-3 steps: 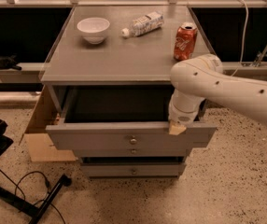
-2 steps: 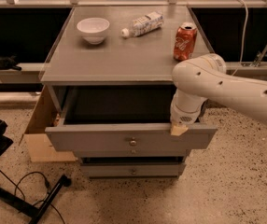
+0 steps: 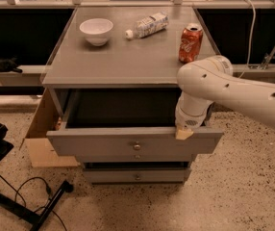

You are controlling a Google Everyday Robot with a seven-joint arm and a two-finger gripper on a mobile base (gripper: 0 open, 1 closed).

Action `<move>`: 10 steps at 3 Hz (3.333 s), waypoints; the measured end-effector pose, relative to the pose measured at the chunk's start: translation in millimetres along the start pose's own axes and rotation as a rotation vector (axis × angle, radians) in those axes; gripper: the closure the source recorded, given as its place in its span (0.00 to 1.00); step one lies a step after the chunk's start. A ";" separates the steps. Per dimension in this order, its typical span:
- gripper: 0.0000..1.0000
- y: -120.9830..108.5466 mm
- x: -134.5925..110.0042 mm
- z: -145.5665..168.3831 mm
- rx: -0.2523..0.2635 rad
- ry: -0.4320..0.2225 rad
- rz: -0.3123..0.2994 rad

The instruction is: Open top drawer

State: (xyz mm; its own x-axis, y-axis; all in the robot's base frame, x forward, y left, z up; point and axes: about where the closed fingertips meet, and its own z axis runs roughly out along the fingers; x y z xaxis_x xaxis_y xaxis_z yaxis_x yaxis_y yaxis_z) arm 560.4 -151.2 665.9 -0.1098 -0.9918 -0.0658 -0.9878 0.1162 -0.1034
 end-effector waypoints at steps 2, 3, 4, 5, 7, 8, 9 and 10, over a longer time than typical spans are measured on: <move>0.35 0.0 0.0 0.0 0.000 0.000 0.000; 0.12 0.0 0.0 0.0 0.000 0.000 0.000; 0.00 0.1 0.0 0.1 0.000 0.000 0.000; 0.00 0.1 0.0 0.1 0.000 0.000 0.000; 0.29 58.3 1.5 4.4 -0.145 0.044 0.032; 0.53 94.6 -8.5 -6.6 -0.251 0.054 0.038; 0.75 118.3 -16.5 -24.2 -0.325 0.083 0.028; 1.00 139.4 -12.2 -43.2 -0.417 0.124 0.030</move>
Offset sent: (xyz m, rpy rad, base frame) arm 0.0000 0.0000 0.0000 0.0000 0.0000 0.0000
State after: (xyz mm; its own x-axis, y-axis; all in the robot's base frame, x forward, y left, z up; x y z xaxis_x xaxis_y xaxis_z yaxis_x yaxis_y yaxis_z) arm 419.3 -125.2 695.2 -0.1260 -0.9903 0.0592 -0.9414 0.1382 0.3078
